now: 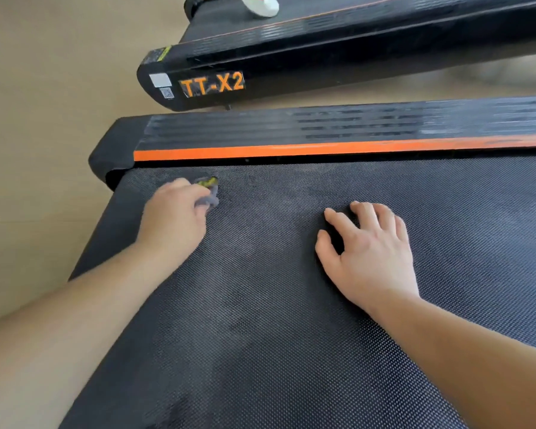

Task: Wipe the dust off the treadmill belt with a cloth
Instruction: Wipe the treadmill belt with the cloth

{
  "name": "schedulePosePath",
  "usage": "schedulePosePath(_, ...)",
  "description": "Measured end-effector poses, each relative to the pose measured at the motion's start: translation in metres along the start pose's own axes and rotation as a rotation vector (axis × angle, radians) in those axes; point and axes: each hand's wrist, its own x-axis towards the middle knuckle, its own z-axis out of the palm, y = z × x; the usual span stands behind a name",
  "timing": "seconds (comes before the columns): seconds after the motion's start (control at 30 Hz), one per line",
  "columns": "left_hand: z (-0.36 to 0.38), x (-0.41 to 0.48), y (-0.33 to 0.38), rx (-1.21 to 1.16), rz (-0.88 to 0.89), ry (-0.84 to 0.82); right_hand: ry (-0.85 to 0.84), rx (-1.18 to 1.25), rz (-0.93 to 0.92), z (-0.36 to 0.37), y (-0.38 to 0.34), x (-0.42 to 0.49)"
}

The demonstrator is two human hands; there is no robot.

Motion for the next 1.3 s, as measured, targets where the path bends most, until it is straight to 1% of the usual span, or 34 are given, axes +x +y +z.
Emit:
schedulePosePath(0.03, 0.002, -0.006, 0.013, 0.014, -0.04, 0.018, -0.005, -0.001, 0.0, 0.0, 0.0, 0.001)
schedulePosePath(0.07, 0.004, -0.018, 0.032, 0.004, -0.006, -0.002, -0.012, 0.0, 0.0, 0.0, 0.0, 0.001)
schedulePosePath(0.1, 0.004, -0.034, 0.051, -0.044, 0.084, -0.044, -0.012, -0.001, 0.001, -0.001, 0.0, 0.001)
schedulePosePath(0.17, -0.004, -0.067, 0.066, -0.194, 0.371, -0.176, -0.009, -0.011, -0.004, -0.002, -0.001, 0.0)
schedulePosePath(0.2, -0.007, -0.068, 0.059, -0.196, 0.498, -0.24, -0.009, -0.015, -0.003, -0.002, -0.001, 0.0)
schedulePosePath(0.23, -0.009, -0.057, 0.044, -0.142, 0.586, -0.268, -0.012, -0.012, 0.001, -0.002, 0.0, 0.001)
schedulePosePath(0.27, -0.008, -0.042, 0.026, -0.068, 0.567, -0.239, -0.015, -0.005, 0.002, -0.002, 0.0, 0.001)
schedulePosePath(0.3, -0.008, -0.024, 0.006, -0.005, 0.426, -0.159, -0.018, 0.0, 0.001, -0.002, -0.001, 0.001)
schedulePosePath(0.33, -0.008, -0.009, -0.012, 0.042, 0.235, -0.073, -0.017, -0.001, 0.0, -0.002, -0.001, 0.001)
schedulePosePath(0.37, -0.008, -0.001, -0.021, 0.077, 0.059, -0.024, -0.009, -0.008, -0.001, -0.001, -0.001, 0.0)
schedulePosePath(0.4, -0.008, -0.001, -0.016, 0.093, -0.049, 0.001, -0.005, -0.013, -0.004, -0.001, 0.0, 0.001)
schedulePosePath(0.43, -0.007, -0.007, -0.002, 0.108, -0.083, 0.009, -0.004, -0.012, -0.01, -0.001, 0.001, 0.001)
schedulePosePath(0.47, -0.008, -0.019, 0.017, 0.094, -0.054, -0.005, -0.005, -0.007, -0.012, -0.001, 0.0, 0.002)
schedulePosePath(0.5, -0.009, -0.037, 0.037, 0.047, 0.026, -0.03, -0.002, -0.007, -0.01, -0.001, 0.0, 0.002)
schedulePosePath(0.57, -0.015, -0.083, 0.066, -0.144, 0.296, -0.163, -0.001, -0.021, -0.012, -0.001, -0.001, 0.001)
schedulePosePath(0.6, -0.019, -0.095, 0.068, -0.178, 0.421, -0.263, -0.001, -0.026, -0.012, -0.001, -0.001, 0.001)
schedulePosePath(0.63, -0.023, -0.092, 0.059, -0.192, 0.519, -0.314, -0.002, -0.025, -0.012, -0.002, -0.001, 0.001)
schedulePosePath(0.67, -0.024, -0.08, 0.042, -0.17, 0.545, -0.323, -0.005, -0.016, -0.011, -0.002, 0.0, 0.001)
schedulePosePath(0.7, -0.023, -0.064, 0.023, -0.135, 0.451, -0.266, -0.006, -0.005, -0.007, -0.002, -0.001, 0.001)
schedulePosePath(0.73, -0.022, -0.05, 0.005, -0.094, 0.293, -0.169, -0.005, 0.0, -0.003, -0.002, -0.001, 0.001)
schedulePosePath(0.77, -0.021, -0.044, -0.005, -0.043, 0.128, -0.089, -0.006, -0.002, 0.0, -0.002, -0.001, 0.0)
schedulePosePath(0.8, -0.018, -0.047, 0.0, -0.009, 0.023, -0.033, -0.011, 0.001, 0.001, -0.002, -0.001, 0.0)
schedulePosePath(0.83, -0.017, -0.06, 0.017, 0.003, 0.028, -0.02, -0.018, 0.007, -0.001, -0.002, -0.001, 0.0)
schedulePosePath(0.87, -0.017, -0.08, 0.039, -0.033, 0.128, -0.065, -0.02, 0.01, -0.004, -0.002, -0.001, 0.001)
schedulePosePath(0.93, -0.025, -0.127, 0.074, -0.212, 0.438, -0.248, -0.016, 0.001, -0.005, -0.002, 0.0, 0.001)
schedulePosePath(0.97, -0.031, -0.136, 0.075, -0.26, 0.553, -0.331, -0.012, -0.001, -0.003, -0.003, 0.0, 0.001)
schedulePosePath(1.0, -0.034, -0.132, 0.065, -0.268, 0.628, -0.356, -0.012, 0.001, 0.0, -0.005, -0.001, 0.001)
schedulePosePath(1.03, -0.036, -0.122, 0.05, -0.224, 0.618, -0.343, -0.016, 0.006, 0.004, -0.006, -0.002, 0.0)
schedulePosePath(1.07, -0.032, -0.109, 0.032, -0.169, 0.513, -0.276, -0.025, 0.01, 0.007, -0.006, -0.003, 0.0)
schedulePosePath(1.13, -0.025, -0.091, 0.011, -0.061, 0.17, -0.103, -0.055, 0.002, 0.011, -0.005, -0.002, 0.0)
schedulePosePath(1.17, -0.023, -0.094, 0.019, -0.044, 0.092, -0.073, -0.071, -0.017, 0.007, -0.006, -0.002, 0.0)
schedulePosePath(1.2, -0.024, -0.106, 0.034, -0.065, 0.117, -0.089, -0.1, -0.036, -0.001, -0.008, -0.002, 0.0)
schedulePosePath(1.23, -0.031, -0.122, 0.056, -0.106, 0.227, -0.167, -0.15, -0.047, -0.005, -0.012, -0.004, 0.0)
schedulePosePath(1.3, -0.043, -0.161, 0.087, -0.107, 0.545, -0.357, -0.299, -0.065, 0.005, -0.023, -0.004, 0.008)
